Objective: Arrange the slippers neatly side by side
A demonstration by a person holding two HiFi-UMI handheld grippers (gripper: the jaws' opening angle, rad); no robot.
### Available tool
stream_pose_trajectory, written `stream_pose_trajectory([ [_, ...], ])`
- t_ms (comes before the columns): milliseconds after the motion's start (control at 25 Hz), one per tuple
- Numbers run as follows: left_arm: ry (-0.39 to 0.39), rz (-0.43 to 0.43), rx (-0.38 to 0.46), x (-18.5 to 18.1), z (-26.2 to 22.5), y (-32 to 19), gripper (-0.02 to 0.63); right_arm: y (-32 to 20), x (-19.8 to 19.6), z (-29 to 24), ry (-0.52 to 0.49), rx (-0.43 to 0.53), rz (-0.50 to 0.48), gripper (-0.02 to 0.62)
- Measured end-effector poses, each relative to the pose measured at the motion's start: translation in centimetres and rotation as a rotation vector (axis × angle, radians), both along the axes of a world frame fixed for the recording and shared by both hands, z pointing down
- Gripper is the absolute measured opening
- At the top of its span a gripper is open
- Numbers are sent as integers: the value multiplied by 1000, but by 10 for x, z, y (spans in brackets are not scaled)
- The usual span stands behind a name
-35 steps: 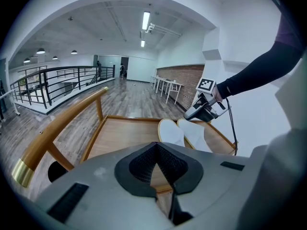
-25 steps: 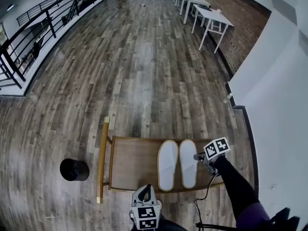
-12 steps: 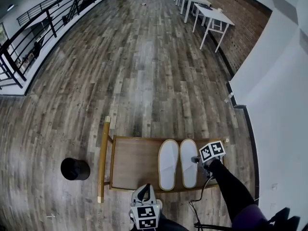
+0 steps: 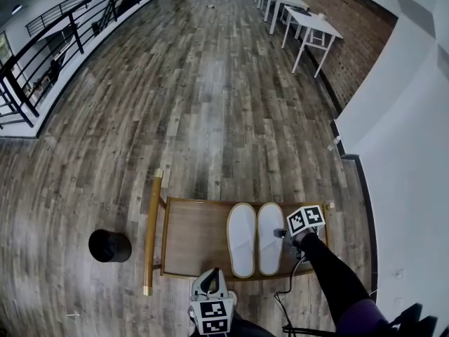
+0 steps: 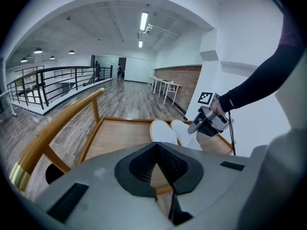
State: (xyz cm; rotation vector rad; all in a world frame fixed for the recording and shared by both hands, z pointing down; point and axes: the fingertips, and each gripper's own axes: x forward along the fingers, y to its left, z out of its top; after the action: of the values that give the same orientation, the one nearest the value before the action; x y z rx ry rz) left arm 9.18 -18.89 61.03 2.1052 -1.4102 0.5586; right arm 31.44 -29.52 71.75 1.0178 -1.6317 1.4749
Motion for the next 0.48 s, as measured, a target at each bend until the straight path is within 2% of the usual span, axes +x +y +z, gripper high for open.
stream_pose_trajectory([
  [480,-3,-3,2,-5,-2,-1,-2,1,-6,1,1,-9,-4,20],
])
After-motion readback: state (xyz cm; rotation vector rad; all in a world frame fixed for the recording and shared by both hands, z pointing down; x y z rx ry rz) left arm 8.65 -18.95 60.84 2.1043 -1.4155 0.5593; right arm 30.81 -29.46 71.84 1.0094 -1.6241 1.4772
